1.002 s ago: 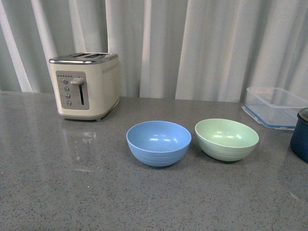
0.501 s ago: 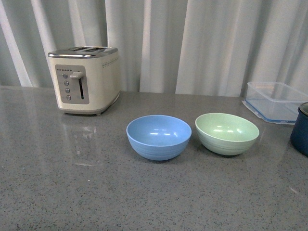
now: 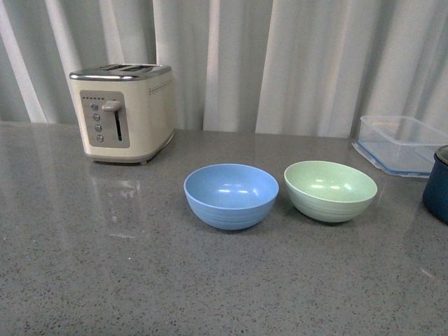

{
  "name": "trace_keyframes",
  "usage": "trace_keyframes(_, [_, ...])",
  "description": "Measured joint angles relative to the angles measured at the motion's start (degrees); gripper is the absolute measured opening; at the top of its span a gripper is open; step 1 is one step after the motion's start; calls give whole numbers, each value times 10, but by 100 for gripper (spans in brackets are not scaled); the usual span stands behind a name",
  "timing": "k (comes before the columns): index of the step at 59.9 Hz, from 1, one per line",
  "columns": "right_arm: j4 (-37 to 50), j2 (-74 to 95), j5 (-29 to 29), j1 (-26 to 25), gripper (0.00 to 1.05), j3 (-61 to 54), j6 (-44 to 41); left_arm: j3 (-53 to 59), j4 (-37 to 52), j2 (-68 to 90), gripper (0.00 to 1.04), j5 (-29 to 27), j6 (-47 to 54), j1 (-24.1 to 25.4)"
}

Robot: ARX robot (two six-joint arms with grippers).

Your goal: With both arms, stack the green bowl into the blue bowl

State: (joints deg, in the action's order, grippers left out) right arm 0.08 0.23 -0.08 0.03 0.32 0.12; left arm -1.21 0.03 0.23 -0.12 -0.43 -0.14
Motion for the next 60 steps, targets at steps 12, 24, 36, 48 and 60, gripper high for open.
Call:
trace_keyframes(12, [0,0,0,0,95,0,0,0,0,0,49,0,0,0])
trace_keyframes(24, [0,0,0,0,95,0,0,0,0,0,88,0,0,0])
trace_keyframes(36, [0,0,0,0,95,0,0,0,0,0,98,0,1,0])
trace_keyframes(48, [9,103,-42,21,95,43,17,0,0,0,98,0,1,0])
trace_keyframes(60, [30,347,-70,36,95,189,98,0,0,0,98,0,1,0])
